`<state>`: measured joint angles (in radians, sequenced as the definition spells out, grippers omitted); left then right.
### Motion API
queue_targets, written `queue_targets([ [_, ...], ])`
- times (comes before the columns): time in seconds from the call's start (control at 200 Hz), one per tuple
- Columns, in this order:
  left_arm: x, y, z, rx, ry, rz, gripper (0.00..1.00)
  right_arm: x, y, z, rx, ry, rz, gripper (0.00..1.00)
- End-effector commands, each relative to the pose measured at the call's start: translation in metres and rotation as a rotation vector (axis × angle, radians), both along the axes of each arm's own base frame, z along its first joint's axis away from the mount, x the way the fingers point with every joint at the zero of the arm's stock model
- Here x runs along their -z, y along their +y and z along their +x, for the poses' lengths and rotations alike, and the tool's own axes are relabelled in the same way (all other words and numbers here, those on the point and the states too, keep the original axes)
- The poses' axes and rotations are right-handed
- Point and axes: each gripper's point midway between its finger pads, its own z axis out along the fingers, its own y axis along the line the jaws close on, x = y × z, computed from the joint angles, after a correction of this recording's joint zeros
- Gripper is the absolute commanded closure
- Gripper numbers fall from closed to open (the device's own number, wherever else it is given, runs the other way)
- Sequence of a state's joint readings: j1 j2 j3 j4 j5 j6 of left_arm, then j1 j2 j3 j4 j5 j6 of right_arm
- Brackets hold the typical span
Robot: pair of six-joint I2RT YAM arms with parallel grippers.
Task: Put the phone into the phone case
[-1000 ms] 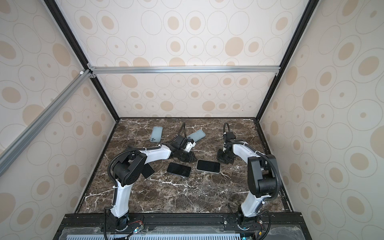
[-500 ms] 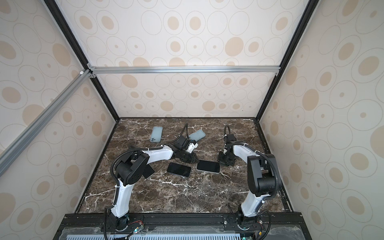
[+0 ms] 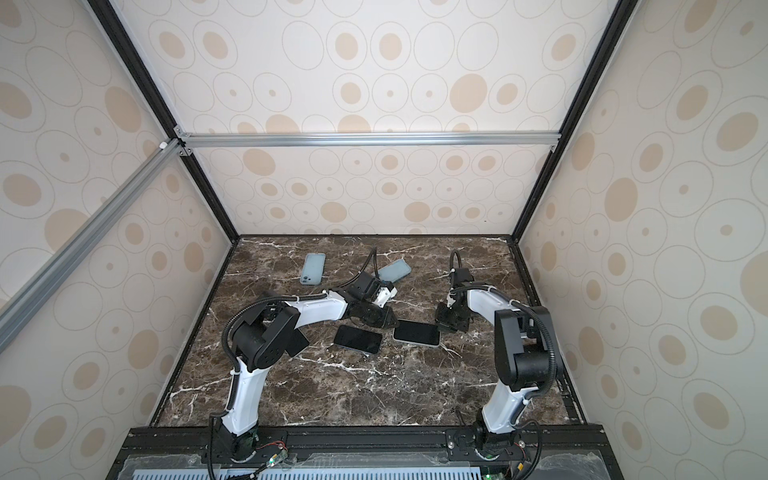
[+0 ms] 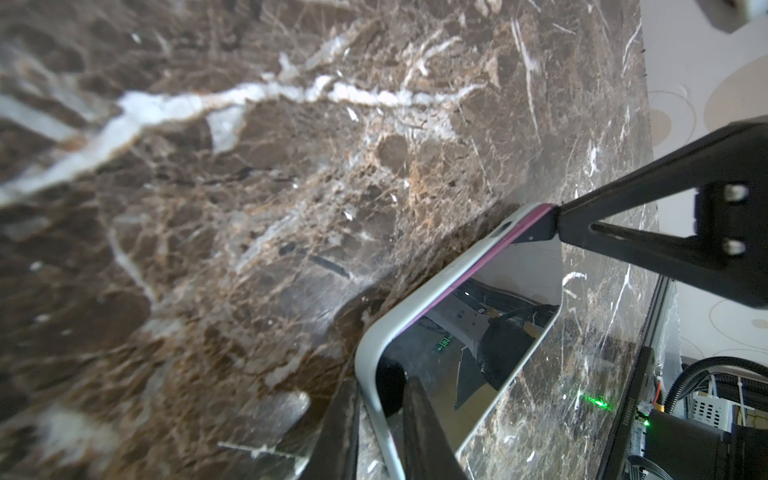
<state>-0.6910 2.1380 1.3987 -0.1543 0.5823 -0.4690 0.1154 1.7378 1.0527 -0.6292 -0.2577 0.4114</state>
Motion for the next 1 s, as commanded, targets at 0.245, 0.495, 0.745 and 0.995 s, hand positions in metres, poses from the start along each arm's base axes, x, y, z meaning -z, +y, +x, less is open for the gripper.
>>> queue_targets([
  [0.245, 0.005, 0.001, -0.009, 0.032, 0.011, 0.021, 0.81, 0.032, -0.008, -0.024, 0.014, 0.124, -0.138, 0.96],
  [0.495, 0.003, 0.002, -0.008, 0.029, 0.001, 0.027, 0.81, 0.034, -0.007, -0.027, 0.075, 0.145, -0.185, 0.96],
  [0.745, -0.002, 0.007, -0.003, 0.016, -0.017, 0.035, 0.81, 0.034, -0.013, -0.030, 0.163, 0.163, -0.228, 0.96],
  [0.995, -0.006, 0.008, -0.002, 0.011, -0.020, 0.029, 0.82, 0.033, -0.016, -0.030, 0.215, 0.160, -0.247, 0.95],
])
